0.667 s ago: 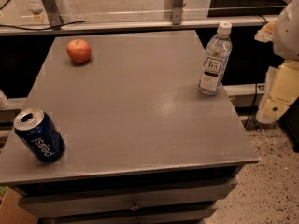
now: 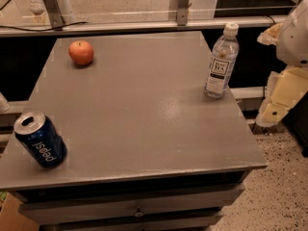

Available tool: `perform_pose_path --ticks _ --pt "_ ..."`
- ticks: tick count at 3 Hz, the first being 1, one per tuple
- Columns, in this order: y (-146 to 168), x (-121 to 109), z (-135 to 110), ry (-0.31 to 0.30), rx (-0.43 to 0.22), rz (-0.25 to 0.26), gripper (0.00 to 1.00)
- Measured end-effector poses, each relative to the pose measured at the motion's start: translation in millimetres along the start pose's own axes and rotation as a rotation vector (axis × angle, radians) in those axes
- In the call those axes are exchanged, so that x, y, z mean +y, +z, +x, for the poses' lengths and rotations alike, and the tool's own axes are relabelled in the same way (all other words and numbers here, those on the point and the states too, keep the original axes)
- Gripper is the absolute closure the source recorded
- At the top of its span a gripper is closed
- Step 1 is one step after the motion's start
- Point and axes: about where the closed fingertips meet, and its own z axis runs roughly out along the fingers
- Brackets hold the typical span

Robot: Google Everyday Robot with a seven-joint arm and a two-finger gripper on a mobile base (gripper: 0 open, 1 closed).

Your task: Knock blue plastic bottle over

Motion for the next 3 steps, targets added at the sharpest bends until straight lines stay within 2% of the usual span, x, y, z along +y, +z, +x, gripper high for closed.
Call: perform_pose_path --ticks 2,3 --pt "16 -47 -10 0.013 -0.248 0.108 0.0" --pt "26 -69 -14 0.041 -0.343 0.15 0.0"
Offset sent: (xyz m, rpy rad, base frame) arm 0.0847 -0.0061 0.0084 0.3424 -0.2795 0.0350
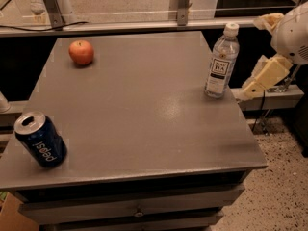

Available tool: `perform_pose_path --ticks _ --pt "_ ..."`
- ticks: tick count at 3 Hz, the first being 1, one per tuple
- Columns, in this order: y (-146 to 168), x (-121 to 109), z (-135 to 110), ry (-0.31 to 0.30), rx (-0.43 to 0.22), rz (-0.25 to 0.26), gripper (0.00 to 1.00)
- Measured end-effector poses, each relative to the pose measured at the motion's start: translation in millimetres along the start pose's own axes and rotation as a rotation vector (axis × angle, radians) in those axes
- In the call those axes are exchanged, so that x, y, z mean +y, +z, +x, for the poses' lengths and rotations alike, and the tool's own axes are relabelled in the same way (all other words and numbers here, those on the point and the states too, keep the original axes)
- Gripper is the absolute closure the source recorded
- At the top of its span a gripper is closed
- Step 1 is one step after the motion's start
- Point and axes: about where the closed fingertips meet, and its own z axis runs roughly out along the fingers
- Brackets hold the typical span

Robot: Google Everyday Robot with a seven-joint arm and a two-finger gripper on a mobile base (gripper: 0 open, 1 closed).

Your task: Knock blue plastic bottle over

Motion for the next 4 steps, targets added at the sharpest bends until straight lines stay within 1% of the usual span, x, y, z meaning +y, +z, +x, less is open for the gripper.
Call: perform_pose_path --ticks 2,3,4 --pt "43 -26 12 0.149 -0.158 0.066 0.0" --pt "72 -32 19 0.233 -0.229 0.069 0.0" --pt "110 -12 15 0.28 -0.248 -0.011 0.0"
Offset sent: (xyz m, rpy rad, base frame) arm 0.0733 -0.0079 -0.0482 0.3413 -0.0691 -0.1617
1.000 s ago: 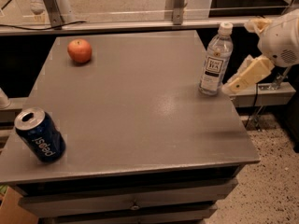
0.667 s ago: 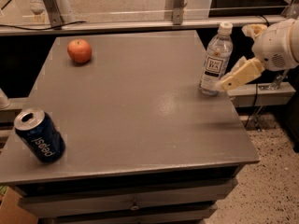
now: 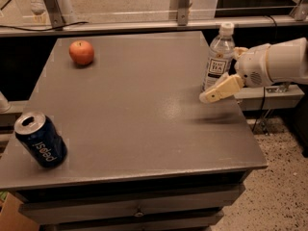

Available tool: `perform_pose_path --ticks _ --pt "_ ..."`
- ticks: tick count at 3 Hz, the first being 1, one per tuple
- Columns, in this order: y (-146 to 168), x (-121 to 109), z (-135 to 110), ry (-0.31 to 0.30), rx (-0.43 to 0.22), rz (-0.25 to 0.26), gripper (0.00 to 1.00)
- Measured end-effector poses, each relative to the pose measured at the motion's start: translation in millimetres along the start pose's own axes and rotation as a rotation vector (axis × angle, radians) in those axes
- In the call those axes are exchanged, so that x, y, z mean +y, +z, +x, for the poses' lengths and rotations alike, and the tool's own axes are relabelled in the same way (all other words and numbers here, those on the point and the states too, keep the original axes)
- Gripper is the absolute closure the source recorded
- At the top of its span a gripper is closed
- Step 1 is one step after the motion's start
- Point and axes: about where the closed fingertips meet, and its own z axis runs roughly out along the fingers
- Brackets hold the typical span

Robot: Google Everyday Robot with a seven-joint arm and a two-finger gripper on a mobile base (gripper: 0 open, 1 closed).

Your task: Knock blue plastic bottle over

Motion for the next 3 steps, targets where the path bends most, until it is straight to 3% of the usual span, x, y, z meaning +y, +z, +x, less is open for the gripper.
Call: perform_pose_path --ticks 1,2,3 --pt "46 38 8 0.02 0.023 -0.134 0.0" --pt "86 80 3 -0.003 0.031 -0.283 0.0" --pt "107 105 -6 -0.05 0.039 -0.381 0.0"
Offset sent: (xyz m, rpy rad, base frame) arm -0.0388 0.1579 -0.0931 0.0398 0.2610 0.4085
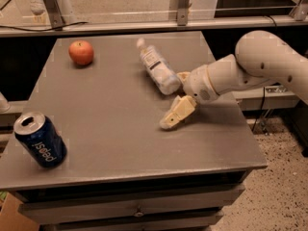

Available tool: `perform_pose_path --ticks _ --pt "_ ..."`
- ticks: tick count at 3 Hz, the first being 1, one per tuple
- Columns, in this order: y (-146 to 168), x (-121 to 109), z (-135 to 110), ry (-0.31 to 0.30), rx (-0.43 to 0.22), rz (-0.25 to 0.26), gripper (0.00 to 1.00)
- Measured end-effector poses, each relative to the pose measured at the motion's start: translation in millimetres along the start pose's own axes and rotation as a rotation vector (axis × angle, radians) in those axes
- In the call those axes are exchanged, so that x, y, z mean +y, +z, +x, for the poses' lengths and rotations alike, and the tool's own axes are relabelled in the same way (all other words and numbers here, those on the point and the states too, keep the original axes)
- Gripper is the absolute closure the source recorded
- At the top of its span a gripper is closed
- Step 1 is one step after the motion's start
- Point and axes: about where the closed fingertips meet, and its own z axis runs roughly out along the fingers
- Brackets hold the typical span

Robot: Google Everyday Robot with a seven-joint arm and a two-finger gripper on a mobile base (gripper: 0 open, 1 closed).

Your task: Knock blue plastic bottle over

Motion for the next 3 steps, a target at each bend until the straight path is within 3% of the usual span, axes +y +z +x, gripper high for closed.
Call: perform_pose_path --ticks 1,3 --pt "4 5 -11 -0.054 0.005 -0.043 0.0" --pt "-16 6 -48 -0.182 -0.011 -0.05 0.0"
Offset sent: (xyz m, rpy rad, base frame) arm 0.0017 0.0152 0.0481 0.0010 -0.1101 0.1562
